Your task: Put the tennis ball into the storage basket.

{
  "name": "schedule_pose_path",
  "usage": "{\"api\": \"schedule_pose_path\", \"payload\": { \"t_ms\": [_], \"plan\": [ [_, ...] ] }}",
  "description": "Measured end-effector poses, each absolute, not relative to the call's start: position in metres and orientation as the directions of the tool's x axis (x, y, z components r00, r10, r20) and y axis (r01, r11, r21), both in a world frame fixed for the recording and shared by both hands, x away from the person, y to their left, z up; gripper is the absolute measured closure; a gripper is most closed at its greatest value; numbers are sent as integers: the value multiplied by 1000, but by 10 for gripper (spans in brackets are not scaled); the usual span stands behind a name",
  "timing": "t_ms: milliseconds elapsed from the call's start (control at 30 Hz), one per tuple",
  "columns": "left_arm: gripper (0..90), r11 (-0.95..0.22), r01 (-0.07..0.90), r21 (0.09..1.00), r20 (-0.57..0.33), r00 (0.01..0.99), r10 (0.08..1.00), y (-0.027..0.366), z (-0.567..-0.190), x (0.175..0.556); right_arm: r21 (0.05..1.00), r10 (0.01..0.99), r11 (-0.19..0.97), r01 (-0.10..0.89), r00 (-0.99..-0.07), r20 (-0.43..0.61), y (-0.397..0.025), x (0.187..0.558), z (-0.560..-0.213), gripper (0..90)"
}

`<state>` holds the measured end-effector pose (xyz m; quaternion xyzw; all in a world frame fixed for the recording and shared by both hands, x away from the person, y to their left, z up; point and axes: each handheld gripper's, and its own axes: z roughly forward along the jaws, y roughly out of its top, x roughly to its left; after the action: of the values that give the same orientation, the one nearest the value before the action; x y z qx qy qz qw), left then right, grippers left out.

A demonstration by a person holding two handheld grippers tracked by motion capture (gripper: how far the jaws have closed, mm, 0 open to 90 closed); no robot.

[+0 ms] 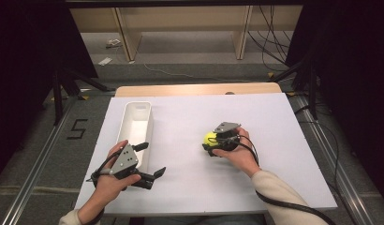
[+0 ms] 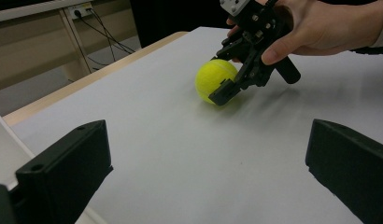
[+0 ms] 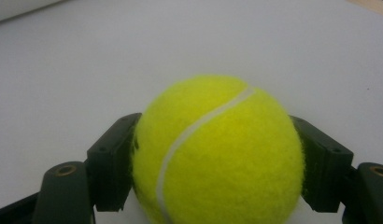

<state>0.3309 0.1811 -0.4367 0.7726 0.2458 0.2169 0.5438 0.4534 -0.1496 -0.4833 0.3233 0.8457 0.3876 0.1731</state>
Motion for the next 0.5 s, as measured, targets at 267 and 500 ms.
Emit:
{"api": "schedule_pose_path", "payload": {
  "t_ms": [267, 500],
  "plan": [
    [0, -292, 138, 946, 75, 784, 616, 181, -436, 330, 785, 685, 468, 406, -728, -31, -151, 452, -478, 261],
    [0, -293, 136, 947, 78, 784, 615, 181, -436, 330, 804, 674, 456, 381, -739, -32, -146, 445, -469, 261]
  ]
}}
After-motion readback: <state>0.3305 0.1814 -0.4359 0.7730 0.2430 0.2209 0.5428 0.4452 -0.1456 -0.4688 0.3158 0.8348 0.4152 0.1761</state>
